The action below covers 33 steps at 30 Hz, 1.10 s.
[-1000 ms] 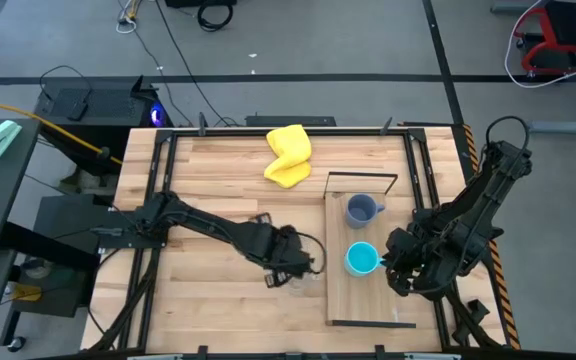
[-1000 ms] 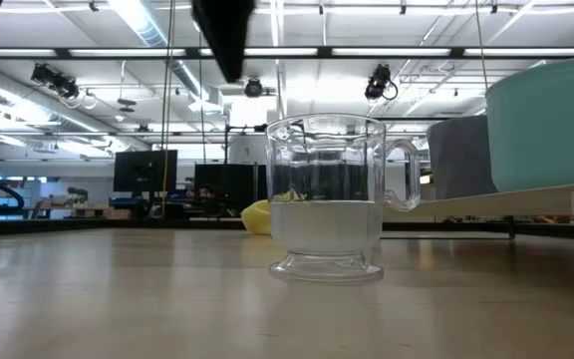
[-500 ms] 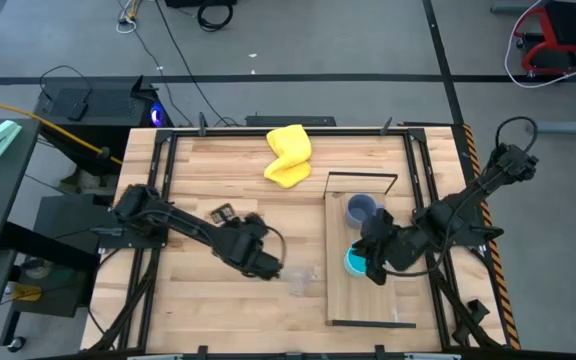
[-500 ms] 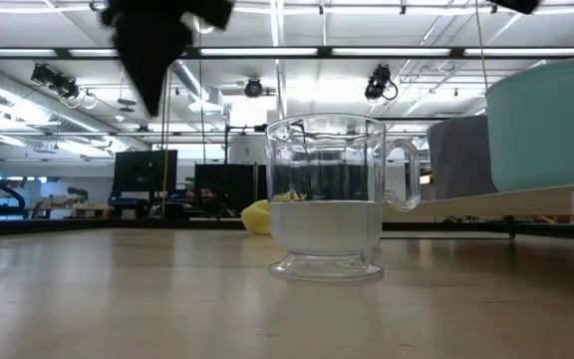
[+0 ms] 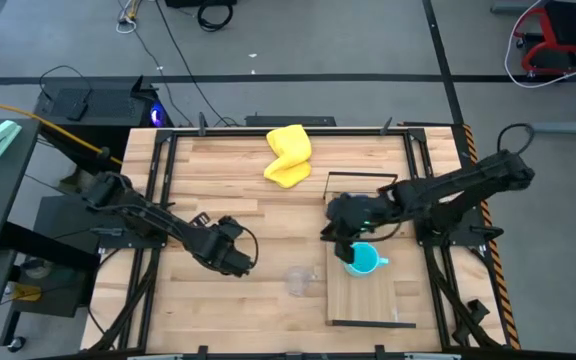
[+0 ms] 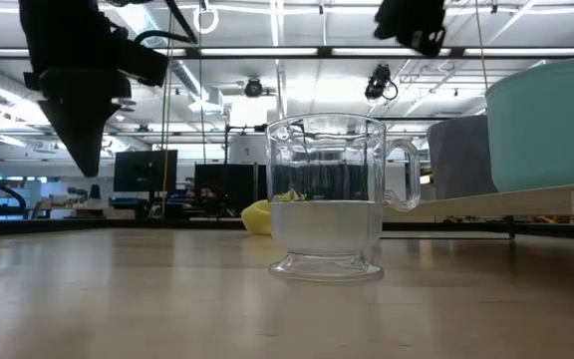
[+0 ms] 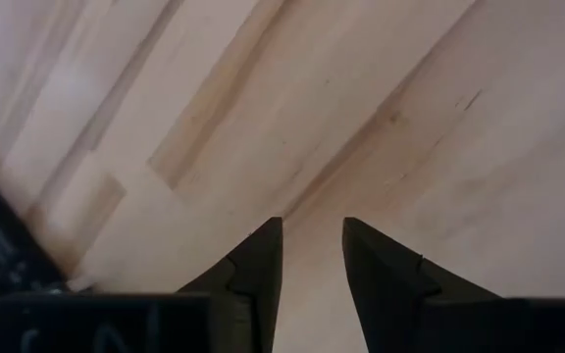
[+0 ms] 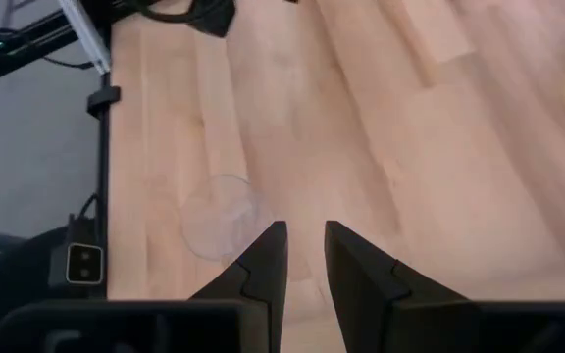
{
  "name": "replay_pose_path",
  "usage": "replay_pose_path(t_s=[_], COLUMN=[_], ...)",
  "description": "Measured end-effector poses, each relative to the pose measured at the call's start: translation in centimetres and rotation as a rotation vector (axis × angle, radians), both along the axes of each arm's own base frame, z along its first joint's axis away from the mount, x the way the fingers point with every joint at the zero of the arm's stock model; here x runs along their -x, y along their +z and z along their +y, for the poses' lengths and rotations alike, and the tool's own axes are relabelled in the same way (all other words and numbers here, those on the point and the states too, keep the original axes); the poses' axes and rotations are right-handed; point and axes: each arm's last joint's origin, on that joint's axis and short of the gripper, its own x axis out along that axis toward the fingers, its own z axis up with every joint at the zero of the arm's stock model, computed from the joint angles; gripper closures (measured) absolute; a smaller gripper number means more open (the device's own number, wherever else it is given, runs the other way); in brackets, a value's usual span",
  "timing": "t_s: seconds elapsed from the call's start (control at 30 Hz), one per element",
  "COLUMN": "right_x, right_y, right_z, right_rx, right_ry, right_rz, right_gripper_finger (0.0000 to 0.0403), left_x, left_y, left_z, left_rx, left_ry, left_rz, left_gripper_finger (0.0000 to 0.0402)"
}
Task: Stack small to large cups/mugs on shelf
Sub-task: Put the transparent mug on the shelf
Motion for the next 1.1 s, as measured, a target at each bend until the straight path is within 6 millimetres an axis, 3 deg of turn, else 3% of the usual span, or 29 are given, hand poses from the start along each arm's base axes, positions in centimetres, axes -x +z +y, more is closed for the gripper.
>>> replay_pose_path(t_s=[0.2, 0.43, 0.67, 0.9, 1.1], right_x=[-3.5, -6.7, -9.0, -9.9, -9.5], right_y=[-3.4, -5.8, -6.0, -5.6, -6.0], right_z=[0.5, 2.0, 4.8, 4.8, 5.3], right_rx=[-0.025, 0.024, 0.055, 0.06, 0.079], right_ry=[0.12, 0.219, 0.338, 0.217, 0.224], right_rz=[0.069, 0.15, 0.146, 0.154, 0.182], right_gripper_finger=[0.0323, 0.0321, 0.0292, 0.0277, 0.0277], left_x=[-0.2, -0.6, -0.7, -0.9, -1.3], left_y=[0.1, 0.1, 0.1, 0.1, 0.1], left_z=[-0.1, -0.3, -0.3, -0.4, -0.5], left_rx=[0.024, 0.037, 0.027, 0.037, 0.055], left_ry=[-0.003, -0.003, -0.005, -0.005, -0.003], left_rz=[-0.056, -0.087, -0.102, -0.13, -0.171], left_gripper_finger=[0.0291, 0.0284, 0.0288, 0.0289, 0.0283])
